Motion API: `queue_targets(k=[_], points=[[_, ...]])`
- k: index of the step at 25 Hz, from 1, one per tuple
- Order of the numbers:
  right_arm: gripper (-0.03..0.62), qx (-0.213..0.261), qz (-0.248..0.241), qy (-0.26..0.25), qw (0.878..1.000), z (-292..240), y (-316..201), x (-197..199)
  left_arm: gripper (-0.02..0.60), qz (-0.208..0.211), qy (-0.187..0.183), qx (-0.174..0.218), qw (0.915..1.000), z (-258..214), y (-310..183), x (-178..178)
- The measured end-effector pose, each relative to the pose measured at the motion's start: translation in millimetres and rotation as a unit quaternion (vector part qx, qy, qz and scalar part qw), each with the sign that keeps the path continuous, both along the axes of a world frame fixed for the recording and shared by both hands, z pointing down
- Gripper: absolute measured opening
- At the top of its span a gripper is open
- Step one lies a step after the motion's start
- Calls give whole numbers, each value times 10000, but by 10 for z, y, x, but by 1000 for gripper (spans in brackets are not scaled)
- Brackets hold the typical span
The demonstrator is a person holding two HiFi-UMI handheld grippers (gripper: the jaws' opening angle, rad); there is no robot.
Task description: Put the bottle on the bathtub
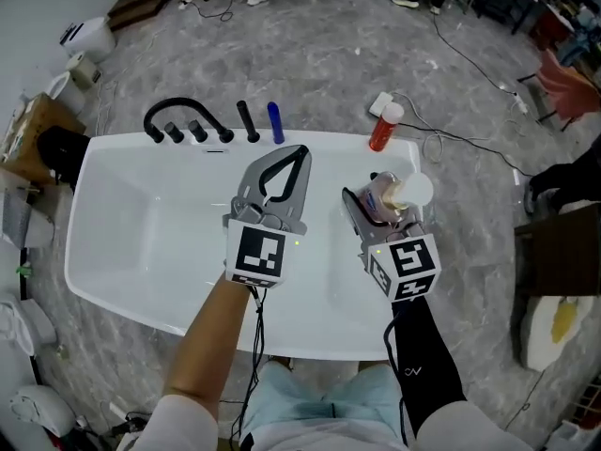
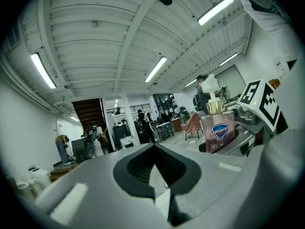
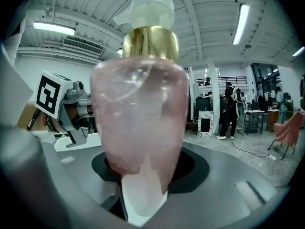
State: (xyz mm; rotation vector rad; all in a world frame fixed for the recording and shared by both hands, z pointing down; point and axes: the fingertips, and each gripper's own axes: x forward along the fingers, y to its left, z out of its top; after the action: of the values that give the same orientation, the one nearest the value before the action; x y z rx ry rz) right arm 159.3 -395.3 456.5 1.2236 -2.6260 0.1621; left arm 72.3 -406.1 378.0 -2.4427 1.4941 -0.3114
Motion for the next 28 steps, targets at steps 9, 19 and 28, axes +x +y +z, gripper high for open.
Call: queue_targets(k=[9,19,28], points=[[249,29,-638,-37,9980,903,-1192,15,2,-554,227,-368,9975,1083,-854,247],[249,-33,-658,-182,9977,1800,-2037,-274,2,-927,378,-432,9940,1841,-1224,-29],[249,-68,-603,17,9982,2248,-2767,-644,2,-1129,434,-583,9910,2255,-1191,-317]])
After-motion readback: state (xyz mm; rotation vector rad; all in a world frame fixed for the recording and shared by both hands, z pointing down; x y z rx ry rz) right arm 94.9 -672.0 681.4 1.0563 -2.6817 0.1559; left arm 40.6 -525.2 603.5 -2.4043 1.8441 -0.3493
